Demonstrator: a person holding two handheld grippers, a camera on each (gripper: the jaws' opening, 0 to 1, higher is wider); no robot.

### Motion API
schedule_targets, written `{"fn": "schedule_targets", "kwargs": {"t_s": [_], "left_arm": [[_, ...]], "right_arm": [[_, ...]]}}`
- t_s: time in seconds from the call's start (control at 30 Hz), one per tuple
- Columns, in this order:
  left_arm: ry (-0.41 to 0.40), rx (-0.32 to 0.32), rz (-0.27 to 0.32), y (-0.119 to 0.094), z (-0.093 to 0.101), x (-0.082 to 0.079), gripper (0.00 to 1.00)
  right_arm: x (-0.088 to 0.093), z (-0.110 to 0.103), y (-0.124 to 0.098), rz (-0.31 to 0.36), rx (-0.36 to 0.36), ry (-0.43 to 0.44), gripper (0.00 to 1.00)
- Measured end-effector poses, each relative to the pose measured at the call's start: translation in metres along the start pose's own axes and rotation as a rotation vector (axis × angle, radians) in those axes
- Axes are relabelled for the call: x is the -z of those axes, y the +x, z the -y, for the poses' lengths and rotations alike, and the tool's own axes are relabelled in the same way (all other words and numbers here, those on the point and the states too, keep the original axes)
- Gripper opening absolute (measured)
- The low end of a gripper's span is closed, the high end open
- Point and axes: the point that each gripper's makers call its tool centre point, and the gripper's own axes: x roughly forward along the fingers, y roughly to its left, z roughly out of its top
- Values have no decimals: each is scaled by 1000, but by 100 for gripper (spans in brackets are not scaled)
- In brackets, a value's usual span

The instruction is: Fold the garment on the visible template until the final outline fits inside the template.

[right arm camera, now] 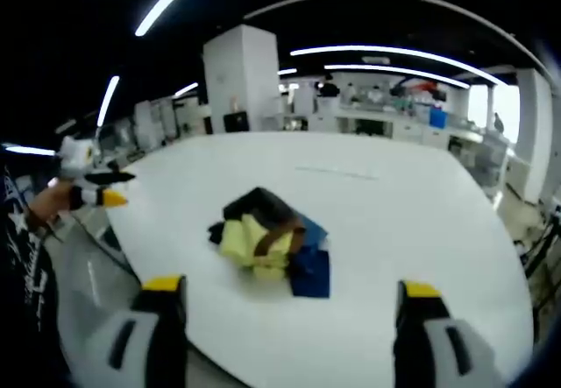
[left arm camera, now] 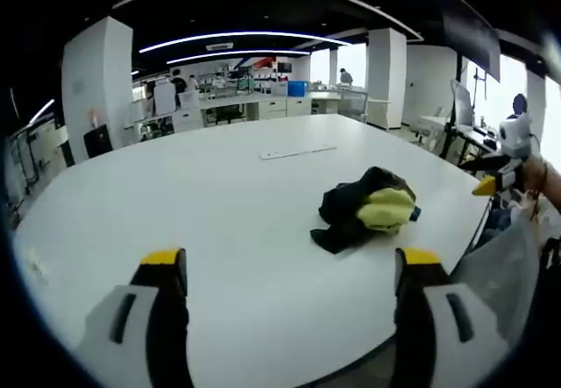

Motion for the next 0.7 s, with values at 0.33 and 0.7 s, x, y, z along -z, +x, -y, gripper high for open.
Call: {"fn": "schedule_targets", "kwargs": {"t_s": [0.33, 0.7], "left_arm": [[13, 6, 7, 1, -2, -4, 95], [31, 16, 9, 5, -4, -1, 88]], "right_arm": [[-6, -1, 3, 18, 0, -5, 99], [-5, -3, 3, 21, -3, 11, 99]]}}
